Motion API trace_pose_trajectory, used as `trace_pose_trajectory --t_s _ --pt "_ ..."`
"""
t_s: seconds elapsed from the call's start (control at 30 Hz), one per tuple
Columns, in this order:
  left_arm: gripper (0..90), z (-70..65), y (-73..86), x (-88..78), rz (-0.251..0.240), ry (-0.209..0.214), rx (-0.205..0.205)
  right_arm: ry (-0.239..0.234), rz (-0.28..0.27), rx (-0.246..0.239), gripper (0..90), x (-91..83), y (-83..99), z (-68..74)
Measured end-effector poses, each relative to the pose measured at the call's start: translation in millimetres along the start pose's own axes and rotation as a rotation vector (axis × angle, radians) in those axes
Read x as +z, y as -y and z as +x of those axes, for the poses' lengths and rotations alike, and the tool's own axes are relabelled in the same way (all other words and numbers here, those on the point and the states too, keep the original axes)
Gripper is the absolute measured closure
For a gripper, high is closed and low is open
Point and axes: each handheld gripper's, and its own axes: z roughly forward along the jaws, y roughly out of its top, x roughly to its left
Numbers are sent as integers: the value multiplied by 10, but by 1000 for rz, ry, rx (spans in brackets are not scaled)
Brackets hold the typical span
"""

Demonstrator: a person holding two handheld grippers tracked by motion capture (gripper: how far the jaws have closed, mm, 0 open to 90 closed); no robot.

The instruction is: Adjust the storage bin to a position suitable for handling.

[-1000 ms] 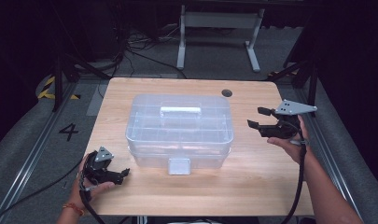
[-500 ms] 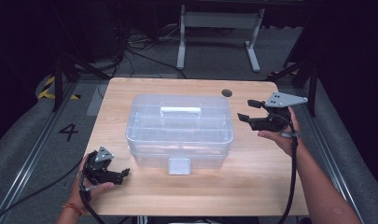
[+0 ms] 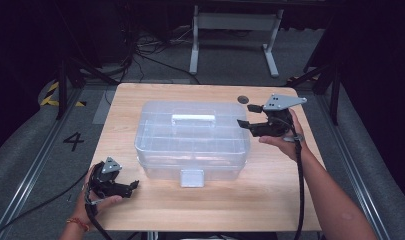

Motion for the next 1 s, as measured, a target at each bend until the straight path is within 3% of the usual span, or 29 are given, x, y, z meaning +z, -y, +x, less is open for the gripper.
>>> trace_pose_trajectory --t_s 0.23,0.4,0.87,1.0 --pt "7 7 3 -6 2 1 6 -46 7 7 365 168 -76 41" --pt "7 7 3 -6 2 2 7 -52 33 1 365 274 -102 60" --pt "8 9 3 -6 2 3 7 -116 48 -57 372 399 -232 265" --pt "8 9 4 -7 3 3 7 -117 49 -55 377 393 -252 256"
